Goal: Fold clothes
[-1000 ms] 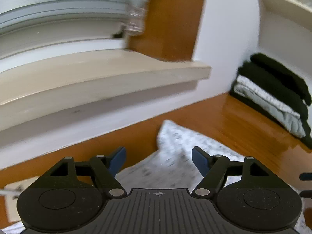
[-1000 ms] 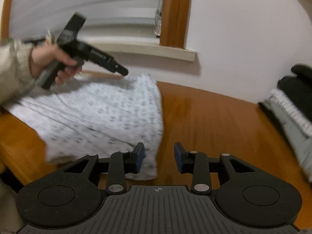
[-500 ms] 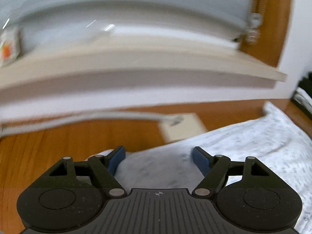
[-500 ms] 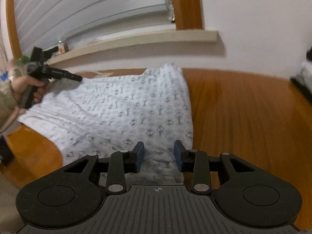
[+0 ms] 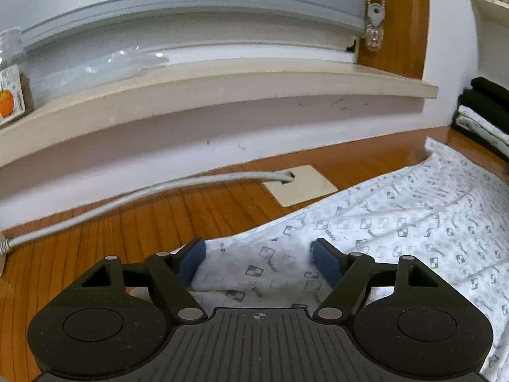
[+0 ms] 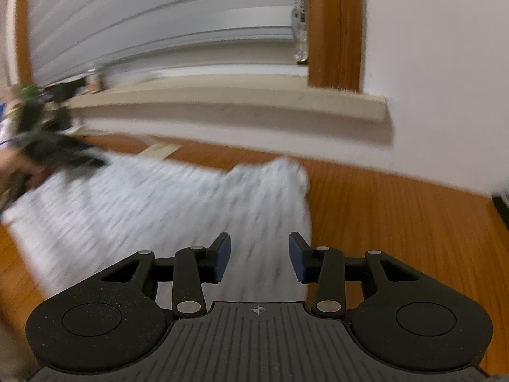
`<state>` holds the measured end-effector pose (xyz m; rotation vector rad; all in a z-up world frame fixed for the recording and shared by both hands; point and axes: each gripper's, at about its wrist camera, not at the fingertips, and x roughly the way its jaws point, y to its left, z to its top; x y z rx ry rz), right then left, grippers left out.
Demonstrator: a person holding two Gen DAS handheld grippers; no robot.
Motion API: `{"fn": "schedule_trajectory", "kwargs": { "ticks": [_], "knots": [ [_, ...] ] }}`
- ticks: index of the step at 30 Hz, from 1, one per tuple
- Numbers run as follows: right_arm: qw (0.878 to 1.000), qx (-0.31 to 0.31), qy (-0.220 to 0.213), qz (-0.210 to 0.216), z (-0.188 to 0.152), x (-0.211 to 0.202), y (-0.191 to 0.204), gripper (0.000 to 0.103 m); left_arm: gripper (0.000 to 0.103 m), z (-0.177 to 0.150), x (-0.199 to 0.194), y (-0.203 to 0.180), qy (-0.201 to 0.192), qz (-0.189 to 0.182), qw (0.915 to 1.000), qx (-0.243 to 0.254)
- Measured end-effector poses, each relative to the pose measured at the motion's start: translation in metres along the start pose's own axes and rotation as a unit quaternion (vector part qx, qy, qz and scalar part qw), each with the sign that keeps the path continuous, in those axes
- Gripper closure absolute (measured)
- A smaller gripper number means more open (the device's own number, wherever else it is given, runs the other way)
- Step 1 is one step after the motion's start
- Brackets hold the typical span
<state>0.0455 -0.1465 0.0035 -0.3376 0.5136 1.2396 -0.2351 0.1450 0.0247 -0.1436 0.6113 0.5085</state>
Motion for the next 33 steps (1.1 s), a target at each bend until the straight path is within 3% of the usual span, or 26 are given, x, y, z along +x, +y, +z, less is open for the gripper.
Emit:
{"fn": "schedule_trajectory", "kwargs": {
  "ticks": [3, 6, 9, 10, 12, 14, 17, 19, 22, 24, 27, 29, 30, 33],
  "knots": [
    [1.000, -0.005, 0.024, -0.002, 0.033, 0.052, -0.009, 0.061, 0.021, 0.000, -0.011, -0.005, -0.024, -0.003, 0.9997, -0.003],
    [0.999, 0.033, 0.039, 0.012, 0.054, 0.092, -0.022, 0.058, 0.020, 0.001, -0.022, -0.011, -0.043, -0.002, 0.9990, -0.005],
    [0.997, 0.050, 0.060, 0.020, 0.062, 0.117, -0.025, 0.055, 0.019, 0.005, -0.038, -0.020, -0.064, -0.016, 0.9978, 0.003],
    [0.997, 0.055, 0.058, 0.020, 0.061, 0.119, -0.026, 0.061, 0.019, 0.006, -0.041, -0.023, -0.070, -0.020, 0.9974, 0.000],
    [0.996, 0.066, 0.056, 0.019, 0.059, 0.122, -0.026, 0.099, 0.019, 0.008, -0.043, -0.031, -0.075, -0.033, 0.9967, -0.003],
    [0.995, 0.101, 0.008, -0.021, 0.056, 0.104, -0.032, 0.099, 0.019, 0.005, -0.036, -0.039, -0.058, -0.037, 0.9976, 0.012],
    [0.985, 0.152, -0.029, -0.077, 0.047, 0.087, -0.042, 0.099, 0.019, 0.001, -0.027, -0.045, -0.040, -0.039, 0.9982, 0.023],
    [0.985, 0.146, -0.012, -0.094, 0.041, 0.093, -0.043, 0.096, 0.019, 0.001, -0.026, -0.042, -0.036, -0.040, 0.9984, 0.018],
    [0.983, 0.148, -0.001, -0.112, 0.040, 0.094, -0.047, 0.067, 0.019, 0.001, -0.026, -0.039, -0.034, -0.034, 0.9988, 0.014],
    [0.984, 0.122, -0.021, -0.126, 0.044, 0.080, -0.042, 0.063, 0.018, 0.002, -0.029, -0.035, -0.034, -0.028, 0.9989, 0.015],
    [0.992, 0.084, -0.032, -0.088, 0.043, 0.055, -0.030, 0.063, 0.020, 0.004, -0.034, -0.023, -0.028, -0.014, 0.9991, 0.027],
    [0.997, 0.049, -0.022, -0.053, 0.036, 0.038, -0.015, 0.063, 0.039, 0.002, -0.039, -0.009, -0.019, -0.002, 0.9996, 0.020],
    [0.999, 0.037, -0.011, -0.034, 0.031, 0.031, -0.007, 0.063, 0.042, 0.000, -0.041, -0.002, -0.012, -0.001, 0.9998, 0.014],
    [1.000, 0.006, 0.014, 0.007, 0.008, 0.015, 0.013, 0.063, 0.043, -0.007, -0.049, 0.006, 0.000, -0.002, 0.9999, 0.011]
  ]
}}
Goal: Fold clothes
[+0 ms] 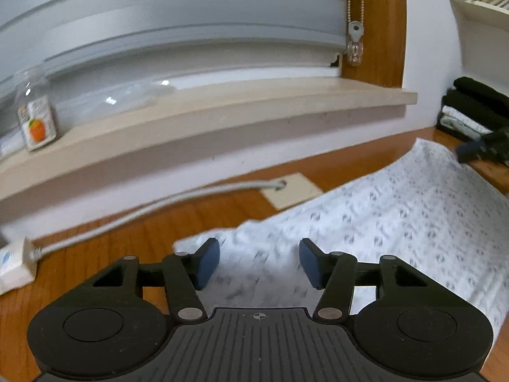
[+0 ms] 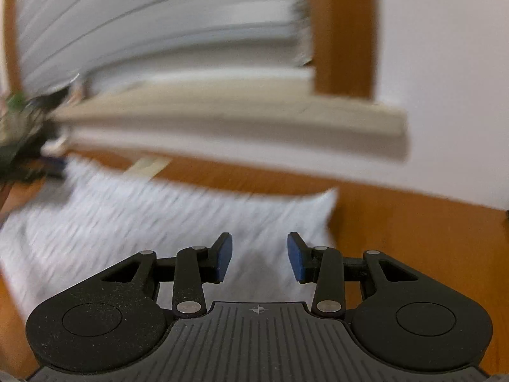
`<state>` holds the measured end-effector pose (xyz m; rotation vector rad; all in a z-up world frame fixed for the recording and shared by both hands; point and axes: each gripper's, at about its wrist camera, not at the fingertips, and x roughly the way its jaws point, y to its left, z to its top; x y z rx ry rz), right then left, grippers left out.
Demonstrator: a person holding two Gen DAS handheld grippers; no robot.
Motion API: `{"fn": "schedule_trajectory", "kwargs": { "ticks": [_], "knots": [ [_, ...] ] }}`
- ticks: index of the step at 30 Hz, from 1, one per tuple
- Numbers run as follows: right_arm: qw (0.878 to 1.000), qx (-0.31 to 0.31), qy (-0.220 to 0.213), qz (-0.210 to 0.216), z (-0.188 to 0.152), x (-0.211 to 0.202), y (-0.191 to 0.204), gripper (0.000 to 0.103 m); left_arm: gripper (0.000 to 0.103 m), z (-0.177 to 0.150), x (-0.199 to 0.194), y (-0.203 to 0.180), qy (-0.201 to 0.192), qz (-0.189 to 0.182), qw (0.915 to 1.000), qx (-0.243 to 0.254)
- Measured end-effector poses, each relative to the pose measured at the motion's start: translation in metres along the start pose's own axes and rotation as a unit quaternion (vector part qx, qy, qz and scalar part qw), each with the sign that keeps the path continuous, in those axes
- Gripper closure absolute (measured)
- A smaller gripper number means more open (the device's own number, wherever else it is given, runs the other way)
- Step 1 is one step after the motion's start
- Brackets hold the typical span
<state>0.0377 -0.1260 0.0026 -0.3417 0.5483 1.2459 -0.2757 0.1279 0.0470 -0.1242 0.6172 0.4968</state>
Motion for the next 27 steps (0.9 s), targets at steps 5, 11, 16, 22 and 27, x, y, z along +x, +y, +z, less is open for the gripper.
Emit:
{"fn": "schedule_trajectory", "kwargs": {
  "ticks": [5, 11, 16, 22, 27],
  "knots": [
    [0.998, -0.012, 0.032, -0.051, -0.029, -0.003, -0.003, 0.065, 0.045, -0.011, -0.011, -0.008, 0.014, 0.003, 0.9998, 0.014],
    [0.996, 0.007, 0.010, -0.085, -0.035, -0.008, -0.008, 0.061, 0.041, -0.027, -0.027, -0.011, 0.029, 0.020, 0.9993, 0.007],
    [0.995, -0.010, -0.012, -0.094, -0.043, -0.027, 0.008, 0.052, 0.030, -0.039, -0.050, -0.020, 0.026, 0.017, 0.9994, -0.015],
    [0.997, -0.019, -0.001, -0.075, -0.059, -0.038, 0.023, 0.048, 0.033, -0.056, -0.050, -0.027, 0.055, 0.026, 0.9980, -0.020],
    [0.996, -0.010, 0.000, -0.084, -0.067, -0.047, 0.021, 0.047, 0.032, -0.060, -0.062, -0.021, 0.055, 0.023, 0.9978, -0.030]
  ]
}}
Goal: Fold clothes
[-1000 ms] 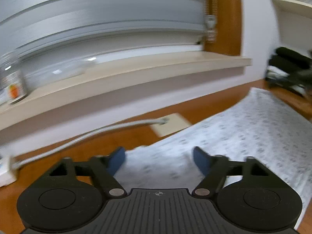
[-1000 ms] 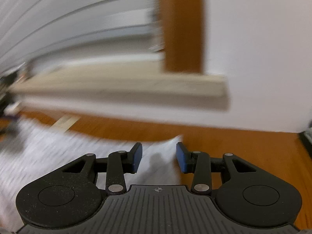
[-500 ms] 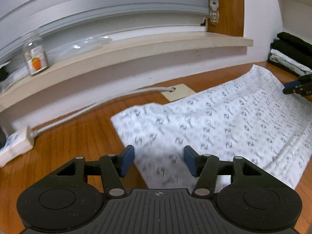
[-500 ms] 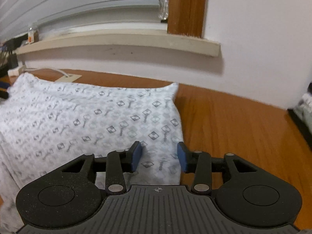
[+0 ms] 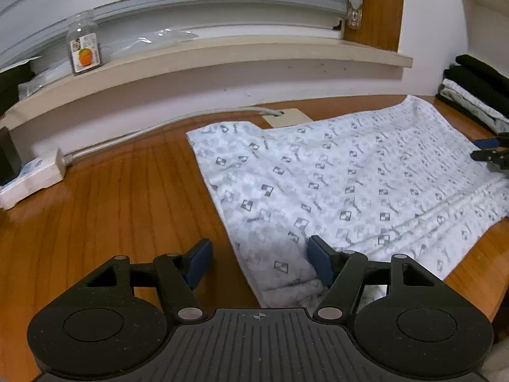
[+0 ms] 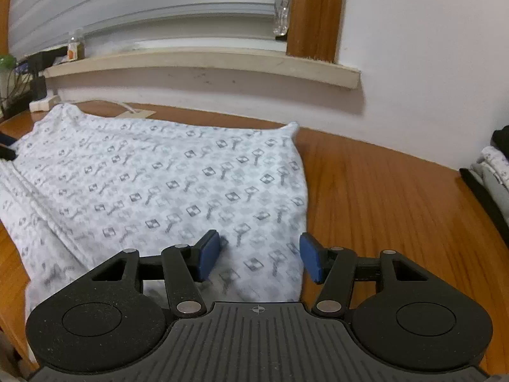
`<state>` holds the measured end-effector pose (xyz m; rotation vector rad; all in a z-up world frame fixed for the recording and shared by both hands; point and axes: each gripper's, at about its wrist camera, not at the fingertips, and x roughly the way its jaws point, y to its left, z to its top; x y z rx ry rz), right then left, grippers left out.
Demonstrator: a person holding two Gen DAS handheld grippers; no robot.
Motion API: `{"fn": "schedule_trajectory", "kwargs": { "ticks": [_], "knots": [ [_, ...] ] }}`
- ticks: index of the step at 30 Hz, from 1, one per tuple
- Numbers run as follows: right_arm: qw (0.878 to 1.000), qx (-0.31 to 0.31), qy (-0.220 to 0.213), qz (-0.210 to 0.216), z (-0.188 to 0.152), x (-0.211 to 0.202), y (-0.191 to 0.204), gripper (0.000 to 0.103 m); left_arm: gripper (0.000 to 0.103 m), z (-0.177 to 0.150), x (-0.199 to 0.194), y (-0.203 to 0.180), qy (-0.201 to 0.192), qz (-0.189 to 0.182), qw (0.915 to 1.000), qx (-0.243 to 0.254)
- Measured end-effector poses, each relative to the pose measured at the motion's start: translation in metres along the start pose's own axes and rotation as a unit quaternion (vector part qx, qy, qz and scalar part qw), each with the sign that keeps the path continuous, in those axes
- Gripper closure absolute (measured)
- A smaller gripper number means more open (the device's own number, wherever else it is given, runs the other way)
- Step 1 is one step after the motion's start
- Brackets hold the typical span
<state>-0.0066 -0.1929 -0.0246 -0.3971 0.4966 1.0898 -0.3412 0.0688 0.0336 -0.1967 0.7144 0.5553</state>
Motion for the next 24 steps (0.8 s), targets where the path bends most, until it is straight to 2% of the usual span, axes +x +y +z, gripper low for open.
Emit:
{"fn": "schedule_trajectory", "kwargs": {
  "ticks": [4, 7, 9, 12, 15, 18, 21, 22, 24],
  "knots": [
    [1.000, 0.017, -0.011, 0.003, -0.006, -0.002, -0.005, 0.047, 0.032, 0.006, -0.013, 0.002, -0.024, 0.008, 0.9996, -0.009],
    [1.000, 0.019, -0.015, 0.003, -0.007, -0.003, -0.007, 0.047, 0.027, 0.020, -0.016, 0.002, -0.052, -0.001, 0.9983, -0.028],
    [1.000, 0.023, -0.016, 0.005, -0.008, -0.003, -0.008, 0.047, 0.027, 0.034, -0.010, -0.001, -0.068, -0.015, 0.9970, -0.035],
    [0.999, 0.037, -0.018, 0.008, -0.009, -0.003, -0.010, 0.047, 0.030, 0.055, 0.008, -0.011, -0.088, -0.056, 0.9939, -0.036],
    [0.999, 0.039, -0.020, 0.005, -0.010, -0.004, -0.008, 0.047, 0.037, 0.069, 0.034, -0.026, -0.074, -0.070, 0.9946, -0.017],
    [0.999, 0.037, -0.023, 0.002, -0.010, -0.004, -0.007, 0.047, 0.043, 0.072, 0.066, -0.034, -0.014, -0.038, 0.9990, 0.016],
    [0.999, 0.046, -0.022, 0.007, -0.010, -0.005, -0.010, 0.046, 0.045, 0.063, 0.073, -0.018, -0.016, -0.028, 0.9995, 0.002],
    [0.999, 0.048, -0.022, 0.007, -0.010, -0.004, -0.010, 0.046, 0.055, 0.063, 0.072, -0.011, -0.018, -0.027, 0.9994, -0.015],
    [0.999, 0.049, -0.022, 0.007, -0.010, -0.005, -0.010, 0.046, 0.060, 0.064, 0.069, 0.001, -0.023, -0.024, 0.9985, -0.043]
  ]
}}
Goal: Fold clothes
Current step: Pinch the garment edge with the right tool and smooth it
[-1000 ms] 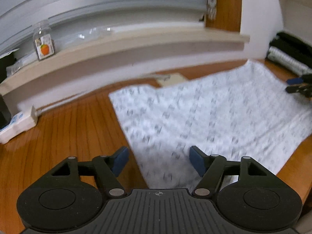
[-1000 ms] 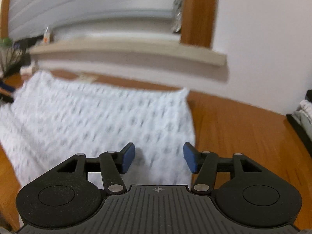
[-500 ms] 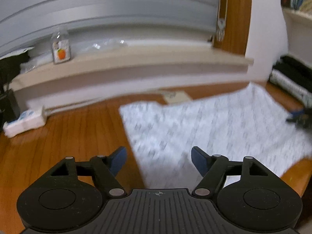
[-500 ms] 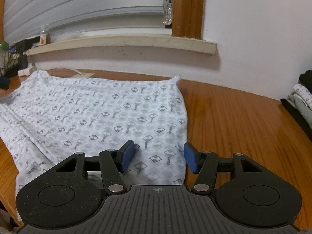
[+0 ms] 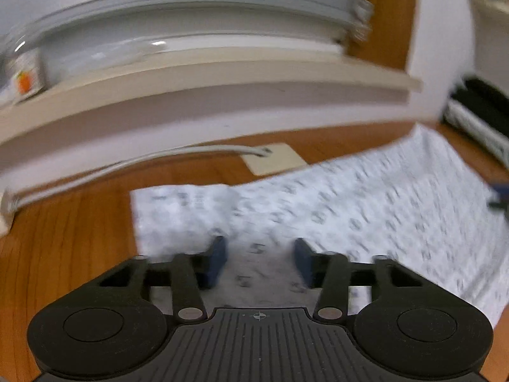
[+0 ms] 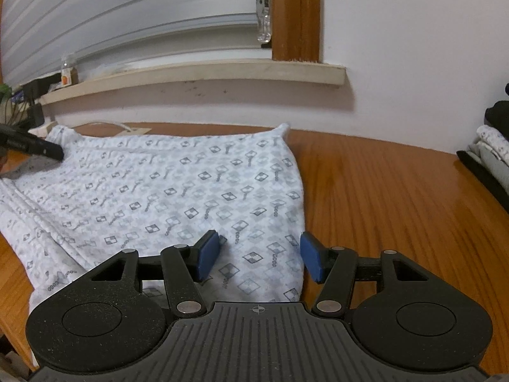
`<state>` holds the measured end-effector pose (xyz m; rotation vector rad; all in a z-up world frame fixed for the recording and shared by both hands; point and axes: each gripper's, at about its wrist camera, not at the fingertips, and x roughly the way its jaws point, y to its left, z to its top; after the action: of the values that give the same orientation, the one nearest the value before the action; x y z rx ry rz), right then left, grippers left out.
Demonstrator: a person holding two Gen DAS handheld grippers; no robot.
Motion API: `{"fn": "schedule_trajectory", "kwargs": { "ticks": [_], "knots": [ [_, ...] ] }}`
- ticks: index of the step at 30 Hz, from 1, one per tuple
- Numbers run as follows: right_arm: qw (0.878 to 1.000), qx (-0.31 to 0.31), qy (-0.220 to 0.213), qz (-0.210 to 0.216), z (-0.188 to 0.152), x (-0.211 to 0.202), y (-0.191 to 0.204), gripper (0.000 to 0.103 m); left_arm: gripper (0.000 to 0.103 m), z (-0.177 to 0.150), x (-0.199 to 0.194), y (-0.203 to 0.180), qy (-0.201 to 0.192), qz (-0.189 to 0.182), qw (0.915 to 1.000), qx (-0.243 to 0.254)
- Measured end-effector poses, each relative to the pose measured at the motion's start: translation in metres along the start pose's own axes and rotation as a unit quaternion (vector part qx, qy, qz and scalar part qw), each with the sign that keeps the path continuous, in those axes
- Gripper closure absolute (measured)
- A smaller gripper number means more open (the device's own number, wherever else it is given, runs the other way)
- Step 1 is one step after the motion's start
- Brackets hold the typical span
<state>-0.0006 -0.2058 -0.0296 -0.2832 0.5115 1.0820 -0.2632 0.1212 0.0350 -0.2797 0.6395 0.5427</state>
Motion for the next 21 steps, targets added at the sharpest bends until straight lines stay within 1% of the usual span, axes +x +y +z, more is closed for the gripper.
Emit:
{"fn": "schedule_trajectory", "kwargs": {
  "ticks": [2, 4, 5, 6, 8, 11, 12, 13, 14, 18, 21],
  "knots": [
    [1.000, -0.002, -0.001, -0.001, 0.000, 0.000, 0.001, 0.046, 0.060, 0.003, 0.001, 0.004, -0.004, 0.000, 1.0000, -0.008],
    [1.000, -0.003, -0.002, -0.001, 0.000, -0.001, 0.001, 0.046, 0.059, 0.006, 0.004, -0.001, -0.011, 0.013, 0.9999, 0.000],
    [1.000, -0.003, -0.002, -0.001, 0.000, -0.001, 0.001, 0.046, 0.056, 0.008, 0.007, -0.004, -0.016, 0.022, 0.9996, 0.008],
    [1.000, -0.002, -0.002, 0.000, 0.000, -0.001, 0.000, 0.046, 0.053, 0.011, 0.011, -0.008, -0.012, 0.026, 0.9995, 0.015],
    [1.000, -0.002, -0.002, 0.000, 0.000, -0.001, 0.000, 0.046, 0.041, 0.014, 0.017, -0.016, -0.008, 0.032, 0.9992, 0.024],
    [1.000, -0.003, -0.004, -0.002, 0.000, -0.001, 0.001, 0.046, 0.038, 0.020, 0.013, -0.032, -0.020, 0.034, 0.9989, 0.026],
    [1.000, -0.005, -0.004, -0.002, 0.000, -0.001, 0.001, 0.046, 0.035, 0.024, 0.011, -0.040, -0.030, 0.023, 0.9988, 0.032],
    [1.000, -0.006, -0.005, -0.003, 0.000, -0.001, 0.002, 0.046, 0.028, 0.027, 0.011, -0.048, -0.040, 0.012, 0.9984, 0.038],
    [1.000, -0.005, -0.005, -0.003, 0.001, -0.001, 0.002, 0.046, 0.024, 0.031, 0.010, -0.056, -0.049, 0.001, 0.9978, 0.044],
    [1.000, 0.007, -0.008, 0.002, 0.001, -0.003, -0.002, 0.046, 0.023, 0.042, 0.027, -0.086, -0.060, -0.038, 0.9957, 0.060],
    [0.999, 0.028, -0.033, -0.014, -0.001, -0.011, -0.006, 0.046, 0.023, 0.042, 0.050, -0.100, -0.047, -0.061, 0.9952, 0.060]
  ]
}}
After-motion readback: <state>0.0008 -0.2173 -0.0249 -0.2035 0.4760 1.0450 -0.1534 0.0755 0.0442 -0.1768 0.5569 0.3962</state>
